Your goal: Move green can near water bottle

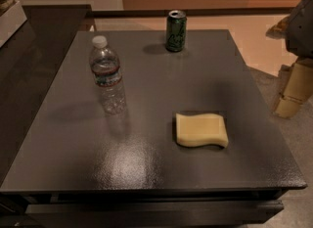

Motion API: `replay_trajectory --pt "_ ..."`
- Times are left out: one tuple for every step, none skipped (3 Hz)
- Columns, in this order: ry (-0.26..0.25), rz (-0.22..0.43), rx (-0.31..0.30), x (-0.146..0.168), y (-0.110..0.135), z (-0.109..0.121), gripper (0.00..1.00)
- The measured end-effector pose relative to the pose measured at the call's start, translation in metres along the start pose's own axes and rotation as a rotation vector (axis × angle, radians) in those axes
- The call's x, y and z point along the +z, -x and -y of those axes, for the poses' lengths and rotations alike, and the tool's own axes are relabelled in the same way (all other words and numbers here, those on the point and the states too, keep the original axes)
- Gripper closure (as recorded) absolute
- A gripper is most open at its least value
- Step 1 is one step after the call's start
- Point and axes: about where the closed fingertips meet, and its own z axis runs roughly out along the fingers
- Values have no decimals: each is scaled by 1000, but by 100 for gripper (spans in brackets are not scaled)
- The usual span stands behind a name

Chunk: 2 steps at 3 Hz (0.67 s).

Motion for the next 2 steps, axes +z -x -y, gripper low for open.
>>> replay_trajectory --pt "0 0 0 0 0 0 0" --pt "-10 41 21 9 22 19 0"
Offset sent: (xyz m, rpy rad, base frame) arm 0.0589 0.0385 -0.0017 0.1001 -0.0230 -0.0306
